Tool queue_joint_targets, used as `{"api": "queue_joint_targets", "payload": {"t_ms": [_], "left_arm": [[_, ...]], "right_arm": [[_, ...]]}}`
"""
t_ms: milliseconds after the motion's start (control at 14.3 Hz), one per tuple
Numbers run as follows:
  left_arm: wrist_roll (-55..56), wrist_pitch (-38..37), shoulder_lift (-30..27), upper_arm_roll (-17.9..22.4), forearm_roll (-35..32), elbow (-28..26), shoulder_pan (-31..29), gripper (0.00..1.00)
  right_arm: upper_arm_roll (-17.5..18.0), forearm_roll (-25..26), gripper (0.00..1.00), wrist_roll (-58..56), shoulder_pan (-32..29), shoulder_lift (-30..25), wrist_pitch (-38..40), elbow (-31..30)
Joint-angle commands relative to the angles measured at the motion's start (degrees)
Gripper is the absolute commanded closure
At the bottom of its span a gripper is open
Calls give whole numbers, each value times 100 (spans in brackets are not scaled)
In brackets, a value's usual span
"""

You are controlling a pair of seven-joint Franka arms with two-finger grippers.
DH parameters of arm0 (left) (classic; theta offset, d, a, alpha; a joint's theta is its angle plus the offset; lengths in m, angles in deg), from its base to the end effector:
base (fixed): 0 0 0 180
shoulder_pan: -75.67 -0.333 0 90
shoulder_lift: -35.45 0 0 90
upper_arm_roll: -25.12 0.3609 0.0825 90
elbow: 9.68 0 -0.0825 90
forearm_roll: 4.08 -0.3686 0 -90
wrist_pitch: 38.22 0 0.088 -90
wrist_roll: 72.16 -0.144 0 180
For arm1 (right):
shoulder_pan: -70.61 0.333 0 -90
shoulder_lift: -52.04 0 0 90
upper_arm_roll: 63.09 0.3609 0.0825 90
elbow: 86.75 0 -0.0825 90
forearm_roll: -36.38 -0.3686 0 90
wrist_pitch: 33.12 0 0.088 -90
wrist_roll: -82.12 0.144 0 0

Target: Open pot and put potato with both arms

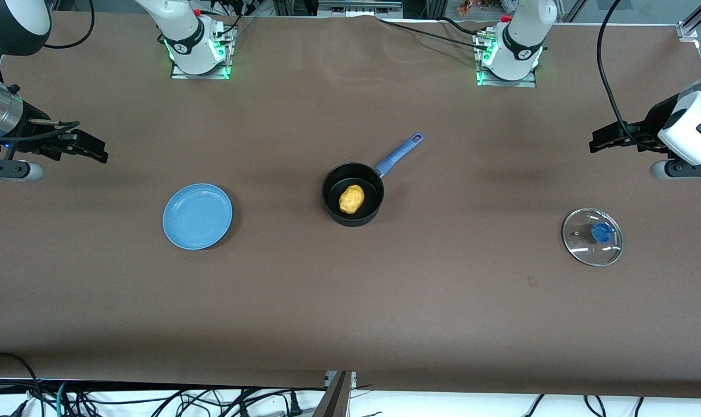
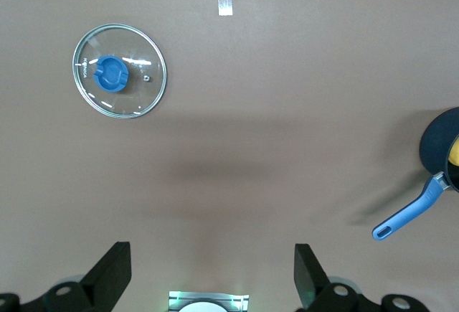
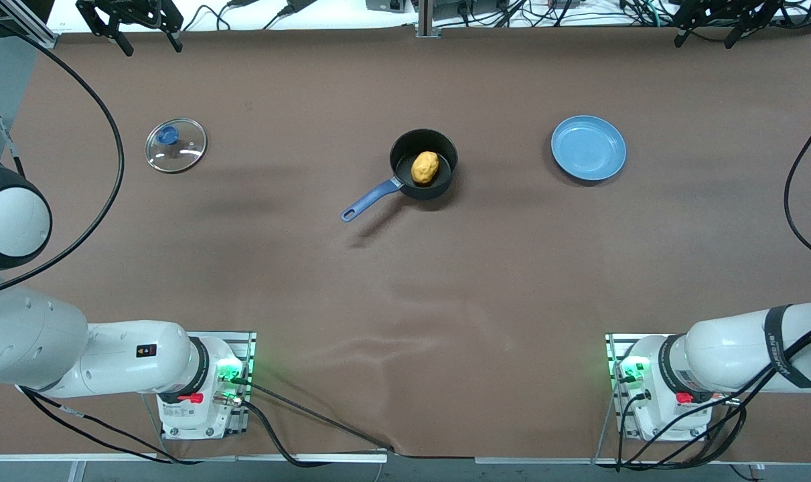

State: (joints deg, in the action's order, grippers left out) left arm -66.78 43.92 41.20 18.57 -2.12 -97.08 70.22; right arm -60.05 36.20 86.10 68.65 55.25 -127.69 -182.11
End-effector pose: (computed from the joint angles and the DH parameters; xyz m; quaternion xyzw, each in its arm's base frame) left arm 0.5494 -0.0126 0.5883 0.9945 0.0362 -0.0967 0.0174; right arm 0.5570 0.0102 0.5656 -0.9991 0.0255 0.0350 0.0015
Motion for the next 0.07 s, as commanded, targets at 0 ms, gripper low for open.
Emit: {"api": "queue_joint_targets", "payload": {"t_ms": [0], "left_arm": [[-3,-31,75,4,-47,153,18,0]], "right_arm": [[56,18,0,-72,-59,-101,61,-53]]}}
